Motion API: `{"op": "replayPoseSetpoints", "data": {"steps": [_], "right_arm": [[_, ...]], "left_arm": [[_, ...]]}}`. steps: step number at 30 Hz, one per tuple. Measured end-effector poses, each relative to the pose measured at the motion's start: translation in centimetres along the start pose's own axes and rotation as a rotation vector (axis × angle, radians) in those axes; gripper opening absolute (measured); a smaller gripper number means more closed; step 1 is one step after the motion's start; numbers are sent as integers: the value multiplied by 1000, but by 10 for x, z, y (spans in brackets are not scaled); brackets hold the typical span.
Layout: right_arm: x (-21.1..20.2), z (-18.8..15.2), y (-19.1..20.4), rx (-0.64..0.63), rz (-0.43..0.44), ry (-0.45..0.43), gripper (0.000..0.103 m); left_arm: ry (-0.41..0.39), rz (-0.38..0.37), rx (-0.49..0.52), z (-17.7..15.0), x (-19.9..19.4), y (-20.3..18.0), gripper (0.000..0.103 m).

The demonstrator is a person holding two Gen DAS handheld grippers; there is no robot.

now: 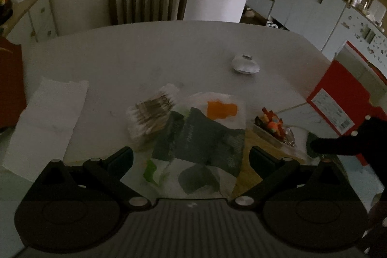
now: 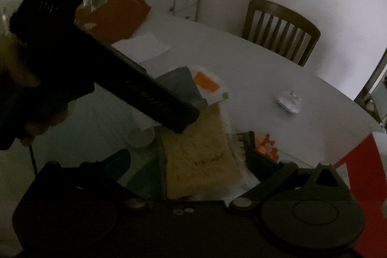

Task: Organize objects
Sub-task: 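Move the left gripper toward the white plastic bag while the right gripper approaches the brown bread block, then grasp the white plastic bag with the left gripper while the right gripper grasps the bread block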

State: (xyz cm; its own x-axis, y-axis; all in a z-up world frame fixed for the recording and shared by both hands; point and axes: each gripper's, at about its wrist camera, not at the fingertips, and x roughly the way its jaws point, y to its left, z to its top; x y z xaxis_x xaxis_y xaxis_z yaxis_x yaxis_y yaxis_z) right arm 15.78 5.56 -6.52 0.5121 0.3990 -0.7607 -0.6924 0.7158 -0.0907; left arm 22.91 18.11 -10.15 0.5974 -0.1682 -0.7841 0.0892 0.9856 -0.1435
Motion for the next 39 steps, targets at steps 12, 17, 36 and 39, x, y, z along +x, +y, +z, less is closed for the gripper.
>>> {"op": "replayPoseSetpoints", "data": {"steps": [12,17,36,39], "right_arm": [[30,-4,14,-92,-60,38,97],[34,-4,15,-105,-90,50,85],[1,-2,8,-15,-71,15,67],[-15,-5,3,25,-62,-6,67]], "left_arm": [[0,29,19,-3,16,-1,102],[-14,14,23,-2,16,-2,102],[-72,-16,-3,-5,-27,-11,43],[-91,-16,-21,-7,-42,-14,43]]}}
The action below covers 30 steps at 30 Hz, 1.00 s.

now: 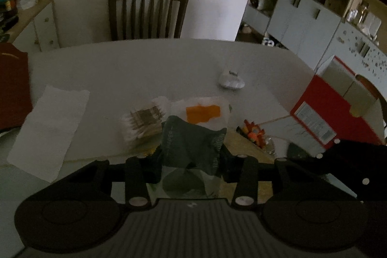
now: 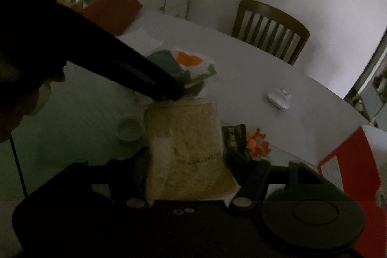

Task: Organize objects
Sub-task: 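Grasp the white plastic bag with the left gripper while the right gripper grasps the bread block, then carry the white bag with the left gripper while the right gripper carries the bread into the red box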

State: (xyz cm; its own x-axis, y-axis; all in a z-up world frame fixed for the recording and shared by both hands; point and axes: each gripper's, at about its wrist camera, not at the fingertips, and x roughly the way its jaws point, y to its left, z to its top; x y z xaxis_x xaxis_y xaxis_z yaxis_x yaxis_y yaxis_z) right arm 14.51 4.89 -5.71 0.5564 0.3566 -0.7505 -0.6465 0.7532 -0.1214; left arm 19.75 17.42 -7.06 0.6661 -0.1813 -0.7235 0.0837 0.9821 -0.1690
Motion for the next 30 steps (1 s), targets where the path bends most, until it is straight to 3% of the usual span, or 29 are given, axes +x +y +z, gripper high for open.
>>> {"op": "replayPoseSetpoints", "data": {"steps": [16,30], "right_arm": [[-104,-27,-52,225,-33,-85,67],[-163,-59,-112,339,-112,-129,67]], "left_arm": [[-51,-72,-27,-4,-73,-54,43],[-65,-137,33,1,-84,-135,43]]}}
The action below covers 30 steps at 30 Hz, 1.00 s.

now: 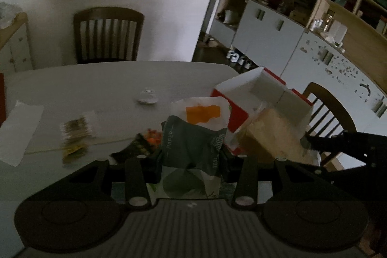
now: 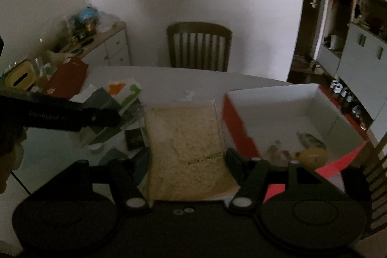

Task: Organize objects
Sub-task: 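Carry the white bag with the left gripper while the right gripper carries the bread into the red box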

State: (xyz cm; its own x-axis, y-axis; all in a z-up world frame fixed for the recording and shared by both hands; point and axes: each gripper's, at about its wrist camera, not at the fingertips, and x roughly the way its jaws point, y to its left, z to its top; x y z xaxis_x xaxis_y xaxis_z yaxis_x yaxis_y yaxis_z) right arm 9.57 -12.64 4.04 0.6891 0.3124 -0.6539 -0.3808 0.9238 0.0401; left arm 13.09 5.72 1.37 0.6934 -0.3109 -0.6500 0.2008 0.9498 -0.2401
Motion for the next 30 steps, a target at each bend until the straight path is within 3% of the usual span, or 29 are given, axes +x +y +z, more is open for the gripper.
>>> {"op": "replayPoseSetpoints", "data": {"steps": [15,30], "right_arm": [[-5,1,-96,63,-59,-17,67],[34,9,-192,102,-108,17,67]], "left_arm": [[18,-39,69,25,56,-95,43],[88,-6,112,55,144,-158,43]]}}
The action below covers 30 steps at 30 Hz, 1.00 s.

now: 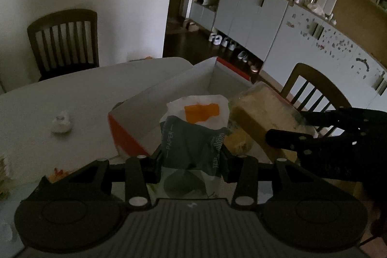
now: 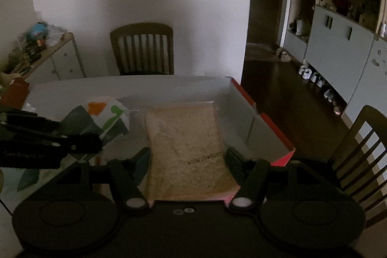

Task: Organize objects
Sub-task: 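Carry the white bag with the left gripper while the right gripper carries the bread into the red box, then open the left gripper to drop the bag while the right gripper releases the bread in the box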

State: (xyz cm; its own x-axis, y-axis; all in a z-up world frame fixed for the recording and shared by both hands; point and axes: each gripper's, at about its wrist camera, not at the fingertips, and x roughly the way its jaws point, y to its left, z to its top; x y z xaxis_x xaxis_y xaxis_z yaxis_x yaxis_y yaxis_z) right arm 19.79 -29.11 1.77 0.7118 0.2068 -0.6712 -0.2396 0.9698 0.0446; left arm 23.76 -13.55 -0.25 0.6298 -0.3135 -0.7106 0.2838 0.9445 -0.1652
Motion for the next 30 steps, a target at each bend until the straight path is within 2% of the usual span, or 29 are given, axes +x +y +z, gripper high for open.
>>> {"op": "replayPoseSetpoints", "data": {"steps": [10,18,24,30], "right_arm": [[47,11,-36,10,8,72,67],[81,21,-33,-58,8,123,66],[105,25,-34,-101,-10,144,66],[128,20,-43,-64,-42,197,66]], "left_arm": [[53,69,92,18,60,-25,43],[128,111,166,19,101,-39,43],[179,121,171,19,124,-43,43],[229,141,155,18,142,-37,44]]}}
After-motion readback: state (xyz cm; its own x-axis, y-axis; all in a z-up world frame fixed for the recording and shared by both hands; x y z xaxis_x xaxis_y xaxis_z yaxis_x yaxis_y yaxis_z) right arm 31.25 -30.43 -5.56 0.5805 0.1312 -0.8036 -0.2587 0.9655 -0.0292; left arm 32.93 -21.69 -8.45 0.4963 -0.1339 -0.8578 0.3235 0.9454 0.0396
